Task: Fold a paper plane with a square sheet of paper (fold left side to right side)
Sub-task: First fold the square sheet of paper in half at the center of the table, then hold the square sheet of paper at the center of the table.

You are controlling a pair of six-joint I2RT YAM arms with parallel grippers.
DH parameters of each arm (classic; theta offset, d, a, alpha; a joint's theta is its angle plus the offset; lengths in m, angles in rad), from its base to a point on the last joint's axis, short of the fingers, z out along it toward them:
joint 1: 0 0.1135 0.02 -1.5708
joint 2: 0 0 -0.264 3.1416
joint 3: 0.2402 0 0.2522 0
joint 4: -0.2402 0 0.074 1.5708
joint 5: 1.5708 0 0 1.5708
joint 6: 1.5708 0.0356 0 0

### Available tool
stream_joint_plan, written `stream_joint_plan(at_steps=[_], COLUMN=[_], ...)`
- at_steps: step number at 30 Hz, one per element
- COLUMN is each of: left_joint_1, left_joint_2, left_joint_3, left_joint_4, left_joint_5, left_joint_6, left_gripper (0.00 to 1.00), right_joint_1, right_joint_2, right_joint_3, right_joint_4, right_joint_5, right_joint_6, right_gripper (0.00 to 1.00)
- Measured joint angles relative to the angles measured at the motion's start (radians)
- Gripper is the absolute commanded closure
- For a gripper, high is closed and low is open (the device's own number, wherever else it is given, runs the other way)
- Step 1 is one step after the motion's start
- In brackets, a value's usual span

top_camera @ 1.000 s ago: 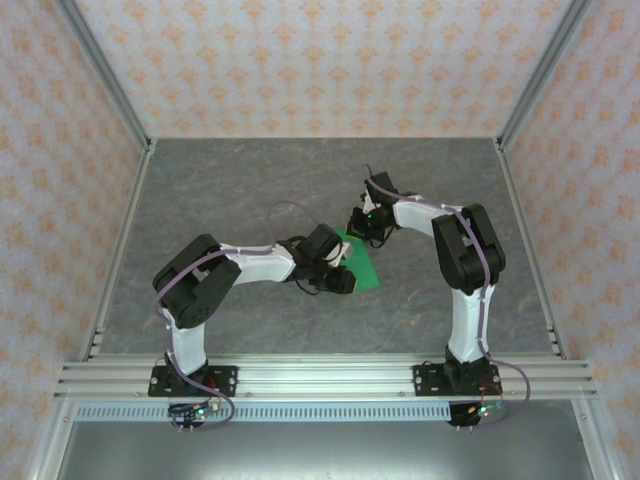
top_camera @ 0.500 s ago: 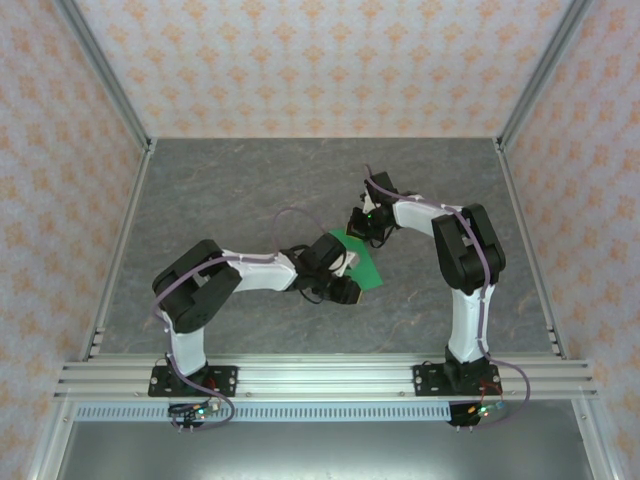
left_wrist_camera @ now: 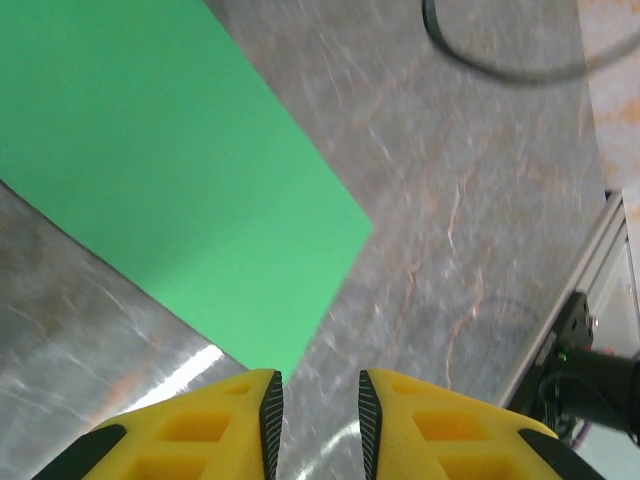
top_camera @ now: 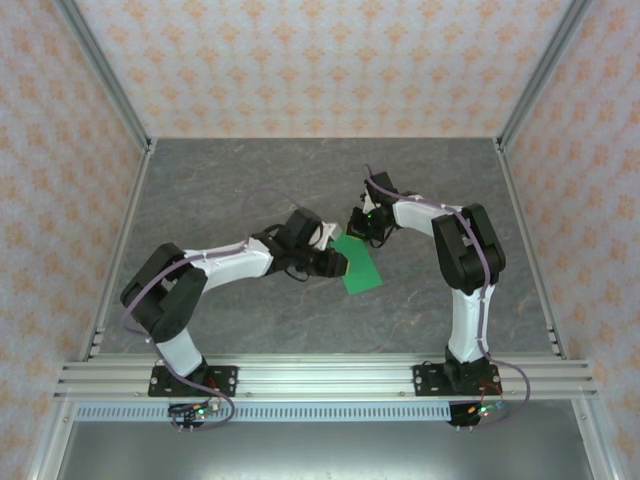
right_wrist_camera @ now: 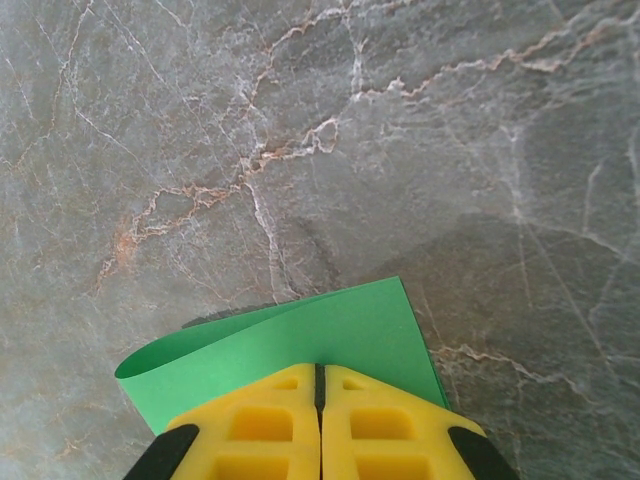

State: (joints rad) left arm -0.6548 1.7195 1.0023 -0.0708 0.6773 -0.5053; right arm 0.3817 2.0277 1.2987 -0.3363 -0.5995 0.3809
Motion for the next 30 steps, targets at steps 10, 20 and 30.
stream_joint_plan(at_steps=[10, 20, 30], left_joint_1=[-0.006, -0.005, -0.006], left_joint_2=[0.202, 0.256, 0.256], left_joint_3=[0.12, 0.123, 0.122], left_joint_4=[0.002, 0.009, 0.011], left_joint_5=[0.029, 0.028, 0.021], left_joint_6=[0.009, 0.005, -0.014], left_gripper=[0.71, 0.71, 0.71], right_joint_1=[0.0, 0.0, 0.0], right_joint_2=[-0.002, -0.005, -0.241], right_joint_3=[-0.004, -0.005, -0.007], right_joint_4=[0.011, 0.026, -0.031], right_joint_5=[-0.006, -0.009, 0.093], right_joint_6=[0.012, 0.03, -0.02], right_gripper=[0.93, 0.88, 0.62])
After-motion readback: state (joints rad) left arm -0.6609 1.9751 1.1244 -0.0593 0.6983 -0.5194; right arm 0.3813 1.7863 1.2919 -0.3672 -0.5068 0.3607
